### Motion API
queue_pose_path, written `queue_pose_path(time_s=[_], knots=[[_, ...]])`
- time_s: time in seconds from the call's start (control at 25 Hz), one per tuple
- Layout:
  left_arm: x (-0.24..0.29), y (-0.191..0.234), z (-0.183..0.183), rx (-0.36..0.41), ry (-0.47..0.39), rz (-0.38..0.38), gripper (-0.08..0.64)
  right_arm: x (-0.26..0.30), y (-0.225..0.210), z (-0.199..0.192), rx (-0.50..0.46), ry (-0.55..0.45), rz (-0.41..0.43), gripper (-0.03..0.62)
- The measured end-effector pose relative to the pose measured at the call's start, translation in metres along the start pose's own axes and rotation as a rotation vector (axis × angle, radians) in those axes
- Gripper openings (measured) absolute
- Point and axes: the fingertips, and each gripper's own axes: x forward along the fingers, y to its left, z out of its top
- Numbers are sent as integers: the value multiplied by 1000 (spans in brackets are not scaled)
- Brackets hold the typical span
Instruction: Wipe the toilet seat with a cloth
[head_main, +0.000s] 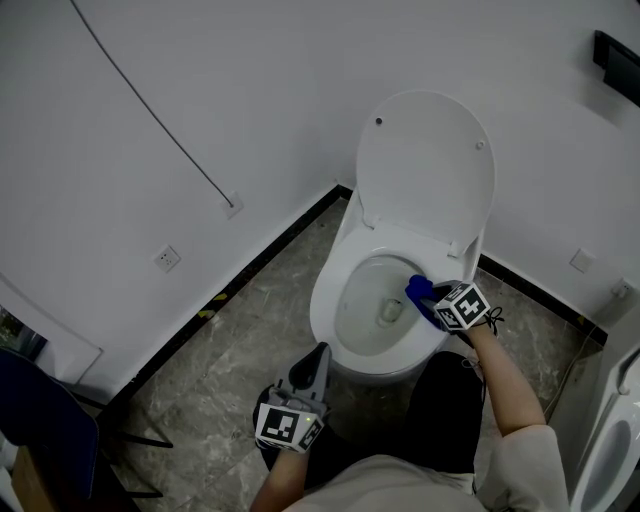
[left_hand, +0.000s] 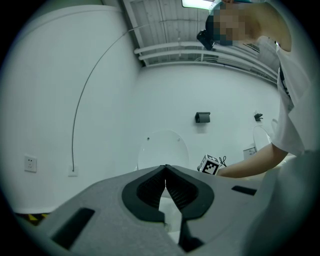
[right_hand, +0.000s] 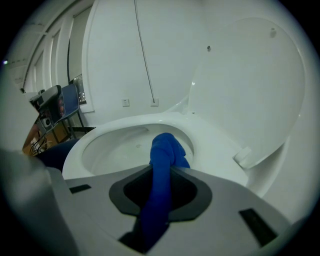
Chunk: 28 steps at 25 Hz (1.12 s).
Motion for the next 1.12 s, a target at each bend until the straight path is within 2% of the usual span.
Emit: queue_pose_path(time_s=[1.12], knots=[[-1, 5, -6, -13, 10, 10, 8, 6, -43, 11, -21, -31, -40, 64]])
